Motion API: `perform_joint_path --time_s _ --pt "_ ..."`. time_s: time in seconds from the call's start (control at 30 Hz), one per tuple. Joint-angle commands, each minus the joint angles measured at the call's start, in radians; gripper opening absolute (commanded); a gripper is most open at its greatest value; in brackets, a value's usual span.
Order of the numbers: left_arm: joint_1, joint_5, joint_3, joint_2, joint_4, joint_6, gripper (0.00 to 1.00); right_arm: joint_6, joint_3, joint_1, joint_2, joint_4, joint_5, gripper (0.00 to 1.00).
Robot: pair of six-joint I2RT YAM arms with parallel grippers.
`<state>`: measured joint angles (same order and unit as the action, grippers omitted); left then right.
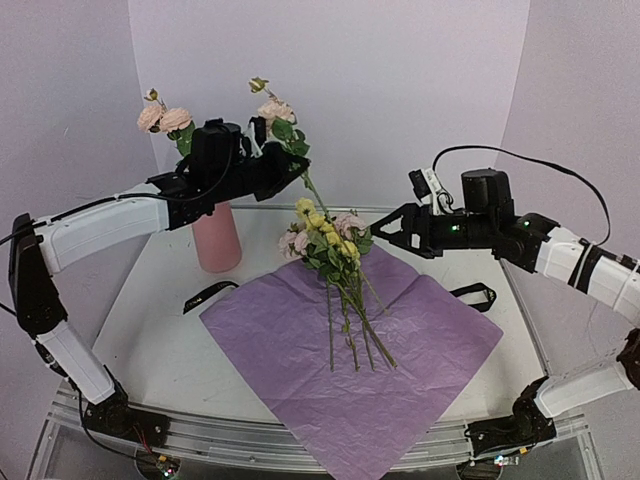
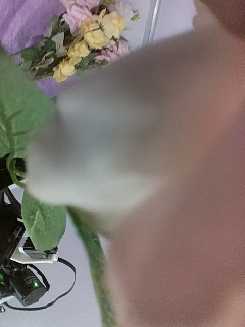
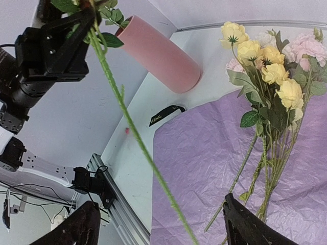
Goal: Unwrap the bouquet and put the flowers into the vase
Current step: Insert the fake flower into the vase.
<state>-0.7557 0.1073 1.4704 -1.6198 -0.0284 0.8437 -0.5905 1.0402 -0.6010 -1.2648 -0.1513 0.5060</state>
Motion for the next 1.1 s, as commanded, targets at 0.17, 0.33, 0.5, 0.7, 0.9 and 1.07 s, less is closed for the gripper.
perform_joint_path --time_s 0.17,0.33,0.5,0.7,0.9,1.07 --pt "0.003 -0.331 0.033 0.232 0.204 -0.393 0.00 -0.034 0.010 -0.005 -0.033 -0.051 0.004 0.98" --pt "0.003 -0.618 0.030 0.328 0.178 -0.568 0.00 -0.036 0.028 -0.005 -0.043 -0.057 -0.010 0.98" --pt "0.004 -0.759 0.069 0.360 0.059 -0.790 0.00 -0.043 0.042 -0.006 -0.061 -0.060 -0.003 0.98" --pt "0.010 -0.825 0.163 0.343 -0.113 -1.041 0.00 -0.045 0.088 -0.005 -0.101 -0.060 0.000 0.98" --pt "0.034 -0.807 0.338 0.266 -0.132 -1.175 0.00 -0.047 0.109 -0.005 -0.123 -0.060 -0.003 0.98" --pt "0.044 -0.790 0.412 0.226 -0.136 -1.246 0.00 -0.045 0.128 -0.005 -0.144 -0.060 -0.001 0.98"
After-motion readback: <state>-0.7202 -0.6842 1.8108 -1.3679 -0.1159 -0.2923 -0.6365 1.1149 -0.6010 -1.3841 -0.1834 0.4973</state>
